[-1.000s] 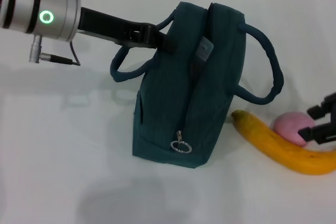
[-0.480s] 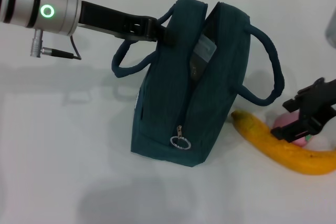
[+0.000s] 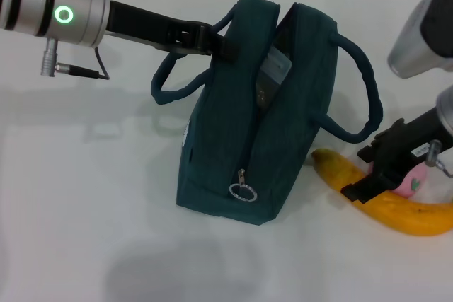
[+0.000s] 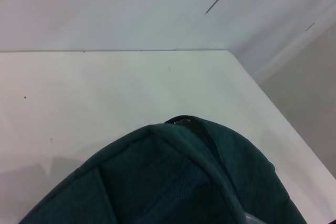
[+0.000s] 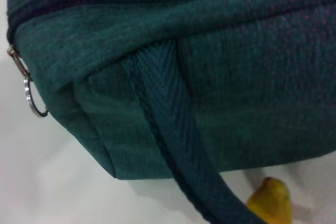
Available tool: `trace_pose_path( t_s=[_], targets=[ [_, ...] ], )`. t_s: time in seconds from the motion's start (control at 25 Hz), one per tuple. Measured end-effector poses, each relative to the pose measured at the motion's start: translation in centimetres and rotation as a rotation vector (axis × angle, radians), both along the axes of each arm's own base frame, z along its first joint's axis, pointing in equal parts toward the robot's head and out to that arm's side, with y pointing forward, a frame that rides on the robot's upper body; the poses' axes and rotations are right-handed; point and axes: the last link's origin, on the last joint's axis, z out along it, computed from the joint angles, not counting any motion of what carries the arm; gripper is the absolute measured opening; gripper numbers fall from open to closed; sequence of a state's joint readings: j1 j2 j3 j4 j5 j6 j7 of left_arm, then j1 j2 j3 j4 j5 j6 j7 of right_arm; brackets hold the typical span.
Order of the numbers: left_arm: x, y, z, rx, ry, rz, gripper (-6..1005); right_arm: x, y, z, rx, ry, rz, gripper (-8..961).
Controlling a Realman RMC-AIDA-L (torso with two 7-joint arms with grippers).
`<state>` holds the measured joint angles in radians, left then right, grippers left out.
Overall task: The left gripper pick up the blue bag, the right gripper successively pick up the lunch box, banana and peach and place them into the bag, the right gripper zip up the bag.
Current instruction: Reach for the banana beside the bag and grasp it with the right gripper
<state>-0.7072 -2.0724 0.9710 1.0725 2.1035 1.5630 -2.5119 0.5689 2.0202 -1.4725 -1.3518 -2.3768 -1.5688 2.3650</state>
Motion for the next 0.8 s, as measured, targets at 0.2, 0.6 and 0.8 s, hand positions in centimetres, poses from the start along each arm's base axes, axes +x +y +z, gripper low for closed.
trace_pose_path(
  t_s=[0.2, 0.6, 0.8],
  targets=[
    [0.0, 0.0, 0.0, 0.000, 0.001, -0.003, 51, 0.0, 0.3, -0.6, -0.002, -0.006, -0.001, 790],
    [0.0, 0.0, 0.1, 0.003, 0.002, -0.005, 52, 0.8, 0.8, -2.0, -0.019, -0.027, -0.027, 738],
    [0.0, 0.0, 0.1, 0.004, 0.002, -0.006, 52, 0.9, 1.0, -2.1, -0.019, -0.039, -0.030, 698]
  ],
)
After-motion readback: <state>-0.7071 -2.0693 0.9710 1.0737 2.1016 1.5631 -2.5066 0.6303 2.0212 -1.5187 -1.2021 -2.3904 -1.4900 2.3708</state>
